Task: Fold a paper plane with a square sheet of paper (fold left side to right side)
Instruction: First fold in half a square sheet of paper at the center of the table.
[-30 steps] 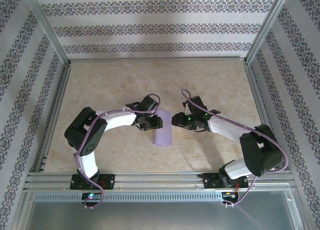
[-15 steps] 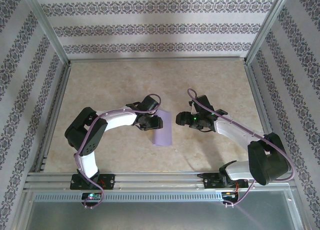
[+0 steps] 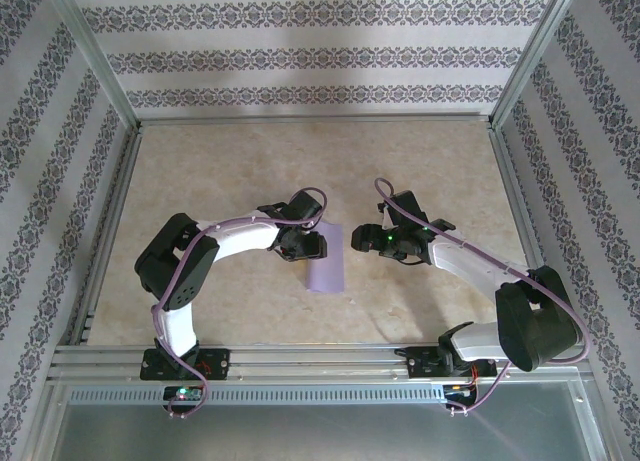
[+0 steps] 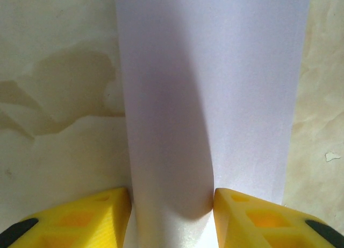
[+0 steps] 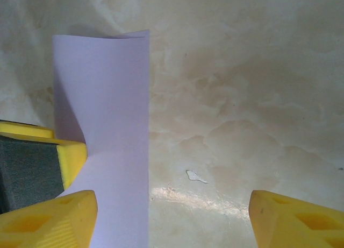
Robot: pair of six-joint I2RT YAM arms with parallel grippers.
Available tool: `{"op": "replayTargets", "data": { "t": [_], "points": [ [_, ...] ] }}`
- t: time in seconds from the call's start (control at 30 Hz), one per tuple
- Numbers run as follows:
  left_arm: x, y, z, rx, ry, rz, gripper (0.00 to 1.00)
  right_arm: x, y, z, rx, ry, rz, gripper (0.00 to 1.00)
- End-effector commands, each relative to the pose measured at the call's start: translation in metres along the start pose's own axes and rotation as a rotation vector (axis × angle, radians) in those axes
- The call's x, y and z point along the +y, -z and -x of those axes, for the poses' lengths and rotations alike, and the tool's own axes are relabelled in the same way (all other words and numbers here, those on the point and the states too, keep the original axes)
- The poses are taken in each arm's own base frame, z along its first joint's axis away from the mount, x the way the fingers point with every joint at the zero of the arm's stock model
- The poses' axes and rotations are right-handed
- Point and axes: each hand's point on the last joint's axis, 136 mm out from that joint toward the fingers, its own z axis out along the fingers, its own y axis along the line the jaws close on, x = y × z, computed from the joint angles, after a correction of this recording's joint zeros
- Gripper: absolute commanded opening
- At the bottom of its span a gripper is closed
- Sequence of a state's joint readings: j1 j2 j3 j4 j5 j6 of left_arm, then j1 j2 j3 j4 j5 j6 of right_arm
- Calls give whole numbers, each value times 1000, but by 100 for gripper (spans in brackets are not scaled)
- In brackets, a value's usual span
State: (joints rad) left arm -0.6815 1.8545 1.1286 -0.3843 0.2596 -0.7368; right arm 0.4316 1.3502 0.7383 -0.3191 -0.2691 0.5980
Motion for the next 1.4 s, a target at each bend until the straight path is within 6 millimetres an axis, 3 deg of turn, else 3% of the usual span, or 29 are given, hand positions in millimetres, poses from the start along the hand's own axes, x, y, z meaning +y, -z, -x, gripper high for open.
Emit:
{"op": "replayTargets", "data": {
  "t": [0.0,1.37],
  "points": [
    [29,-14,-26,94,1,129,47,-5,1,-1,-6,7,-20,75],
    [21,-35,-30,152,71,126,54,12,-4,-3,12,3,55,76]
  ]
}}
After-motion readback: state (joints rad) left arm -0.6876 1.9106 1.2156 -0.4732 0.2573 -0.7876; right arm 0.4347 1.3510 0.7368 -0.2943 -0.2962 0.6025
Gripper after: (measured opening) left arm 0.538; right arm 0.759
